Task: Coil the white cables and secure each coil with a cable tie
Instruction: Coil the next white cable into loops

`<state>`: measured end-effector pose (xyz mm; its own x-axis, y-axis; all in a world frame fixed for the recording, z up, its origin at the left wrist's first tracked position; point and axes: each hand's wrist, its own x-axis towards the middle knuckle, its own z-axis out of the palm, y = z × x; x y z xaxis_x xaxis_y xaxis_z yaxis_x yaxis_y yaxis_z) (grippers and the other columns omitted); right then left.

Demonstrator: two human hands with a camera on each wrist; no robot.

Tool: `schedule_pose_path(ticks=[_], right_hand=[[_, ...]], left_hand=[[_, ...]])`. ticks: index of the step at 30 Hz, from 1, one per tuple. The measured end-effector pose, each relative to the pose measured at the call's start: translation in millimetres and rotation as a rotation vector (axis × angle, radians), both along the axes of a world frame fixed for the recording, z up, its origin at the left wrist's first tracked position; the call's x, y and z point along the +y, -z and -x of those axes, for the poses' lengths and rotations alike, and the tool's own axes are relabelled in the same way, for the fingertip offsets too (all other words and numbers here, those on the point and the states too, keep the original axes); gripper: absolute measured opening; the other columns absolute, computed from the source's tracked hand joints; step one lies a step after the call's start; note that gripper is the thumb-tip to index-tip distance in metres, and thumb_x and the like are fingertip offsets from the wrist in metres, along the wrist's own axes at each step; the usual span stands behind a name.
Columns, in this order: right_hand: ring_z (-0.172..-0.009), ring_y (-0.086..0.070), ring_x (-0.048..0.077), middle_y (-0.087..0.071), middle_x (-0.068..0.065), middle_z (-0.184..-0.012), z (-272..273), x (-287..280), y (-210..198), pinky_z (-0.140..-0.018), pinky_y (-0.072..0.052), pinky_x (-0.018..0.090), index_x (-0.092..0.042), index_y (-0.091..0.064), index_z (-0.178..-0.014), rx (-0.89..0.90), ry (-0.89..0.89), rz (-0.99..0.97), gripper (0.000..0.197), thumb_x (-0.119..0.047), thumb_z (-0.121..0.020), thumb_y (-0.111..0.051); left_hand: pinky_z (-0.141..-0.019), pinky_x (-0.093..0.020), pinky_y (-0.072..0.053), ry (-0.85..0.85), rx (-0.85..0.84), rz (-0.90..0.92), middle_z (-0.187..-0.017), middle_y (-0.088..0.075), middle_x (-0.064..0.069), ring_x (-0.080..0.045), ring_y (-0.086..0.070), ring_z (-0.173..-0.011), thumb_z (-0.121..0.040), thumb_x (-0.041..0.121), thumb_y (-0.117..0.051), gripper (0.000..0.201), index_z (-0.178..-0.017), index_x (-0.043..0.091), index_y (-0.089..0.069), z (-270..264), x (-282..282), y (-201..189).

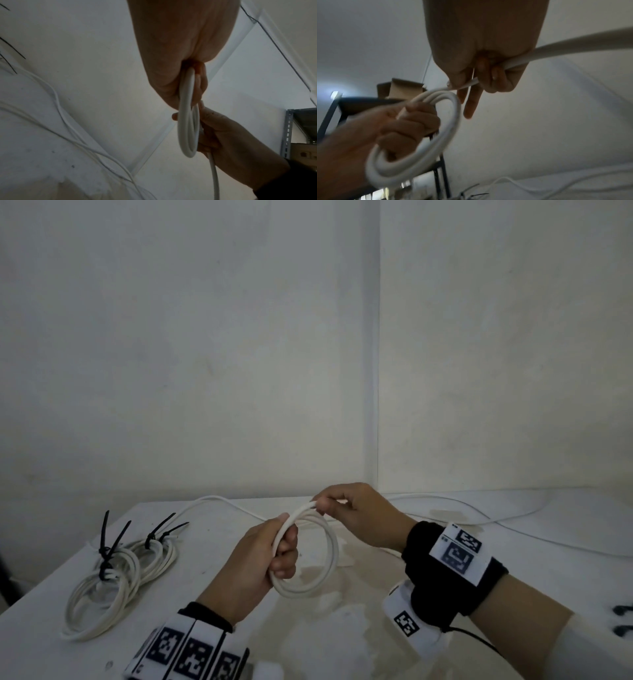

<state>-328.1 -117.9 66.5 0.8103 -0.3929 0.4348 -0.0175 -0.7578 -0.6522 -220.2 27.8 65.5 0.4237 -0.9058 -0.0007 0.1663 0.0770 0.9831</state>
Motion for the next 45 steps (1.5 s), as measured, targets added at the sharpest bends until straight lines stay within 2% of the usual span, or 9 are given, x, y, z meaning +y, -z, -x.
schedule_pose_path(ticks=[4, 7, 11, 15, 18, 22, 29, 33, 45], right_hand=[[-0.072, -0.053, 0.037, -0.066, -0.01, -0.065, -1.4, 11.7, 0.5, -0.074, -0.044, 0.046, -0.02, -0.059, -0.073, 0.007, -0.079, -0.186, 0.031, -0.021, -0.098, -0.041], [-0.059, -0.042, 0.023, -0.054, -0.009, -0.055, -0.9, 14.2, -3.1, -0.06, -0.036, 0.033, -0.022, -0.052, -0.069, -0.01, -0.025, -0.242, 0.031, -0.022, -0.098, -0.042], [-0.056, -0.038, 0.02, -0.047, -0.004, -0.055, 2.4, 11.3, -7.5, -0.054, -0.033, 0.029, -0.023, -0.05, -0.068, -0.008, 0.026, -0.239, 0.03, -0.02, -0.097, -0.043], [-0.052, -0.04, 0.012, -0.046, -0.005, -0.055, 6.0, 9.5, -4.2, -0.055, -0.035, 0.025, -0.026, -0.049, -0.065, -0.014, 0.067, -0.192, 0.032, -0.017, -0.096, -0.046], [-0.046, -0.04, 0.002, -0.045, -0.009, -0.054, 8.5, 7.0, -2.1, -0.053, -0.033, 0.018, -0.03, -0.048, -0.065, -0.036, 0.101, -0.122, 0.033, -0.017, -0.095, -0.049], [-0.047, -0.042, 0.002, -0.047, -0.007, -0.055, 11.2, 6.8, -3.1, -0.051, -0.033, 0.012, -0.03, -0.049, -0.066, -0.101, 0.113, -0.075, 0.031, -0.017, -0.095, -0.049], [-0.059, -0.045, 0.005, -0.057, -0.006, -0.068, 18.5, 5.3, 5.7, -0.059, -0.036, 0.016, -0.013, -0.059, -0.092, -0.06, 0.052, -0.176, 0.027, -0.026, -0.099, -0.036], [-0.053, -0.047, -0.002, -0.054, -0.005, -0.064, 18.7, 6.7, 11.2, -0.058, -0.037, 0.011, -0.014, -0.055, -0.087, -0.109, 0.076, -0.179, 0.025, -0.024, -0.099, -0.036], [-0.053, -0.036, 0.013, -0.043, -0.004, -0.054, 24.2, -12.1, 1.0, -0.053, -0.032, 0.021, -0.03, -0.048, -0.069, -0.233, 0.218, -0.083, 0.03, -0.017, -0.096, -0.044]], left_hand=[[-0.036, -0.018, -0.025, -0.021, 0.047, 0.026, -0.047, -0.03, 0.003, -0.006, -0.024, -0.033, -0.097, 0.018, -0.031, 0.041, -0.059, 0.008, -0.042, 1.6, -3.1, -0.9], [-0.045, -0.022, -0.03, -0.062, -0.022, 0.016, -0.048, -0.033, 0.003, -0.009, -0.029, -0.04, -0.097, 0.018, -0.032, 0.04, -0.06, 0.009, -0.043, 3.6, -5.5, 3.7], [-0.052, -0.018, -0.032, -0.237, -0.539, -0.061, -0.054, -0.04, 0.005, -0.004, -0.036, -0.045, -0.098, 0.02, -0.031, 0.038, -0.064, 0.012, -0.047, 3.7, -7.7, 10.6], [-0.057, -0.019, -0.034, -0.206, -0.638, -0.078, -0.053, -0.043, 0.007, 0.0, -0.042, -0.047, -0.099, 0.036, -0.027, 0.046, -0.071, 0.014, -0.057, 3.2, -6.8, 11.6], [-0.055, -0.013, -0.037, -0.154, -0.782, -0.063, -0.058, -0.048, 0.007, -0.002, -0.047, -0.053, -0.096, 0.027, -0.041, 0.027, -0.077, 0.02, -0.058, 2.8, -8.0, 11.7], [-0.057, -0.021, -0.042, -0.081, -0.509, -0.029, -0.051, -0.059, 0.004, -0.003, -0.057, -0.054, -0.097, 0.021, -0.039, 0.027, -0.083, 0.008, -0.058, 5.9, -7.9, 6.5], [-0.054, -0.021, -0.041, -0.085, -0.091, 0.099, -0.052, -0.043, 0.006, -0.007, -0.046, -0.047, -0.098, 0.021, -0.036, 0.029, -0.078, 0.006, -0.053, 6.2, -10.3, 1.4], [-0.054, -0.023, -0.038, -0.098, -0.172, 0.087, -0.05, -0.039, 0.007, -0.005, -0.042, -0.044, -0.099, 0.022, -0.034, 0.031, -0.076, 0.008, -0.049, 10.5, -11.0, 4.4], [-0.047, -0.016, -0.039, -0.002, -0.267, 0.022, -0.056, -0.03, 0.005, -0.005, -0.033, -0.042, -0.098, 0.023, -0.035, 0.031, -0.073, 0.008, -0.047, 21.0, -11.0, 10.5]])
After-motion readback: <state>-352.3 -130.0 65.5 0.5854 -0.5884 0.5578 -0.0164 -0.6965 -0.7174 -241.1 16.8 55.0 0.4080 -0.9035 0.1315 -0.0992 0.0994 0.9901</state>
